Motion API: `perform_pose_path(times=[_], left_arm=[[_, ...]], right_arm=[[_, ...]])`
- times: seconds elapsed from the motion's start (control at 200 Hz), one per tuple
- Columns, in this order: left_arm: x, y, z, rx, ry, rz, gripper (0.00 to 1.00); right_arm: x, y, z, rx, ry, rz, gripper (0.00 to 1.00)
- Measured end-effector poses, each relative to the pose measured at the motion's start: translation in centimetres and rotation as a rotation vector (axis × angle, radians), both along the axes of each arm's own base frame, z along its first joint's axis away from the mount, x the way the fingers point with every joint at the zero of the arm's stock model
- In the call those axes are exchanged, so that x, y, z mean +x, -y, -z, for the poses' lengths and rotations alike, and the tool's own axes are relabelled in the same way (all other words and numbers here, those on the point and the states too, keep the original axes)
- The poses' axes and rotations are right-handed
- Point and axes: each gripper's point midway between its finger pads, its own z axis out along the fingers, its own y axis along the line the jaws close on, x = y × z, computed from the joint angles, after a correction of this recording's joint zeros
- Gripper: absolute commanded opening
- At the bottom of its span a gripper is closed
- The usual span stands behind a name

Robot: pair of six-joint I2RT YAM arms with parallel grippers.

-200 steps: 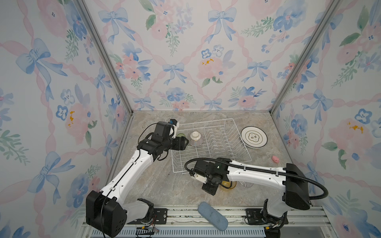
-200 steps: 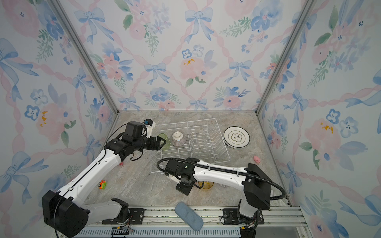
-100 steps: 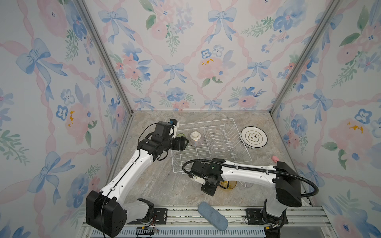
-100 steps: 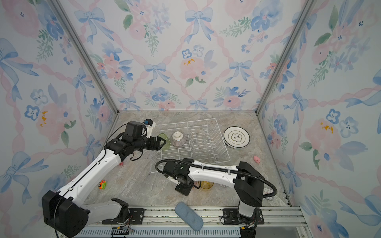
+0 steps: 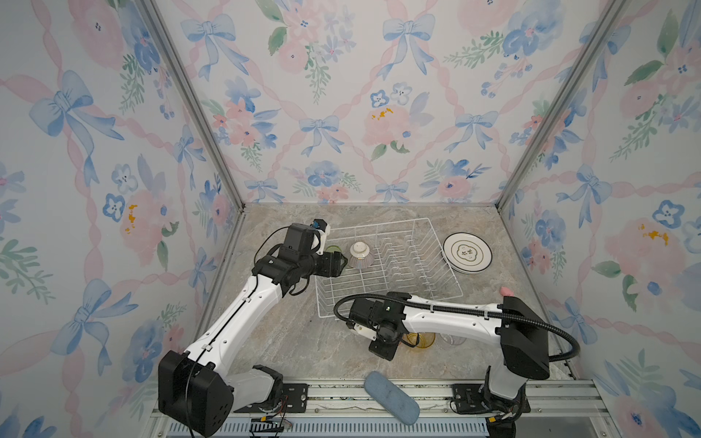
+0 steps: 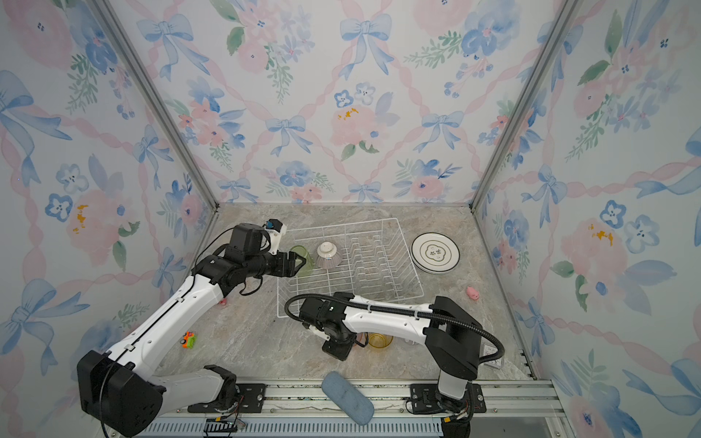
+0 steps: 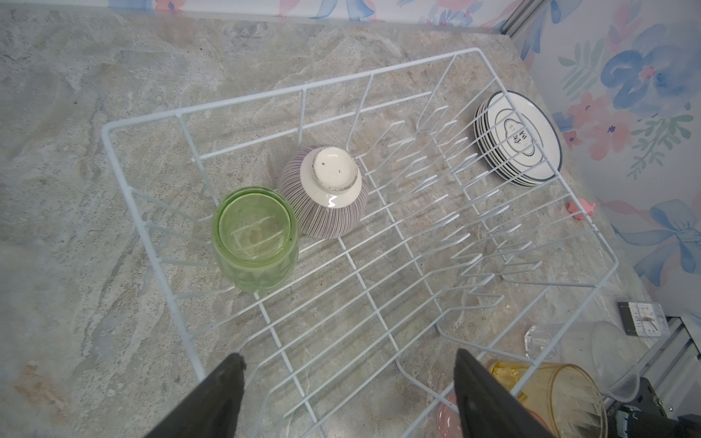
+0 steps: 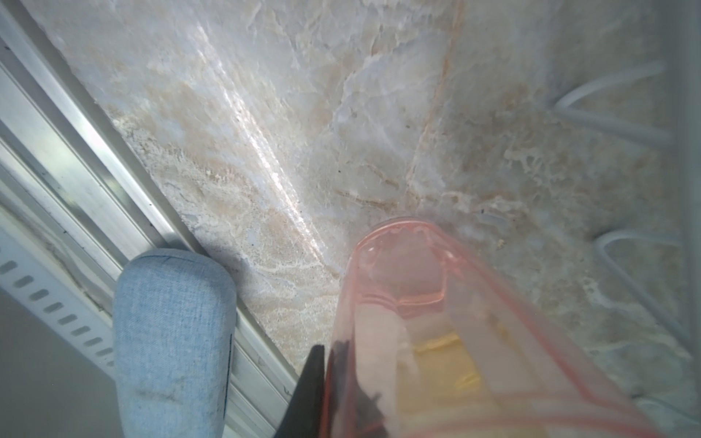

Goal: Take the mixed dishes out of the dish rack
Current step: 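Release the pink glass on the table while the left gripper grips the green glass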

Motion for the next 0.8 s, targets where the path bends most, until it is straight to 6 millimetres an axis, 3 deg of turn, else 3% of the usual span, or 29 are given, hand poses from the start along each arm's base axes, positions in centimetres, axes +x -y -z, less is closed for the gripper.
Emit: perform_pose_path(times=[0.165,0.29,0.435,0.665,0.8], left_arm=[[0.2,-0.2,0.4,0.012,-0.006,-0.009,0.85],[0.5,-0.3,0.9,0.023,-0.018,-0.016,0.85],[0.7,-0.4,1.4,0.04,-0.025,-0.019,0.86],[1.2,-0.6,2.8,0.076,-0.047,-0.025,0.87],[1.6,-0.9,3.7,0.11,-0.061,-0.035,0.87]], right_arm=[[0.2,-0.1,-0.1,0.001,0.008,-0.002,0.26],[0.2,-0.1,-0.2,0.004,0.012,-0.004,0.44],[0.3,-0.3,-1.5,0.047,0.026,0.002,0.56],[0.0,-1.0,-8.4,0.315,0.017,0.026,0.68],[0.9,-0.5,-12.6,0.488,0.03,0.08,0.72]])
